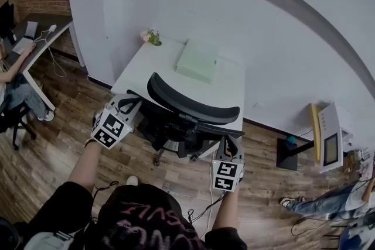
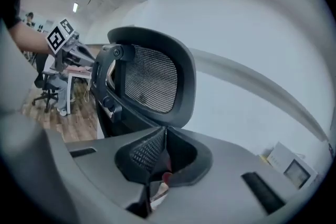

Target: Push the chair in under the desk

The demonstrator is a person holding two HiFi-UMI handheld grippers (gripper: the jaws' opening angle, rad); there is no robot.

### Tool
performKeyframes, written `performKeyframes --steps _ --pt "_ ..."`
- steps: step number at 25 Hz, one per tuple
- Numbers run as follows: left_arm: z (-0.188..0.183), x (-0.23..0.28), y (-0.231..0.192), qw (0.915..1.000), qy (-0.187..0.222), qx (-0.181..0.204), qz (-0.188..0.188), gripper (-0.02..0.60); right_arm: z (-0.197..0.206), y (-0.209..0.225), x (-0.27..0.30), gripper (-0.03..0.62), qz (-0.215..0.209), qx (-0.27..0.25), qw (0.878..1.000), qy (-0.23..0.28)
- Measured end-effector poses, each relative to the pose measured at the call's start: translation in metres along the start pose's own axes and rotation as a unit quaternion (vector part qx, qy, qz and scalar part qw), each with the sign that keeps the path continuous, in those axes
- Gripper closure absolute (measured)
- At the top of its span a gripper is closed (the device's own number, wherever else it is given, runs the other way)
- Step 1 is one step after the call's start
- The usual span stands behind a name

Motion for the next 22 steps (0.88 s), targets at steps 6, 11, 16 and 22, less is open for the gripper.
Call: performKeyframes --steps 6,11,16,22 --pt "-0.017 -0.012 -0.006 0.9963 0.055 -0.064 -0.021 0.566 -0.013 -0.004 -0.009 0.566 0.008 0.051 0.998 0.033" --pt "-0.018 -0.01 -0.006 0.9936 0.069 -0.083 -0.033 0.566 -0.017 -0.001 -0.011 0.566 0.012 0.089 0.995 0.045" --pt "-0.025 -0.01 -0.006 0.99 0.089 -0.103 -0.035 0.566 -0.011 0.007 -0.013 0.568 0.015 0.124 0.991 0.05" --pt "-0.024 -0.01 -0.014 0.9872 0.094 -0.123 -0.039 0.566 -0.014 0.007 -0.011 0.568 0.02 0.119 0.991 0.052"
Point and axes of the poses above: the fingertips, and each gripper's own axes: x forward along the fingers, y to its right, z out of its underside, the point moved 3 cm from there along -x, backward along the fingers, and after that the axes turned 13 degrees about -y, right-handed, at the moved point
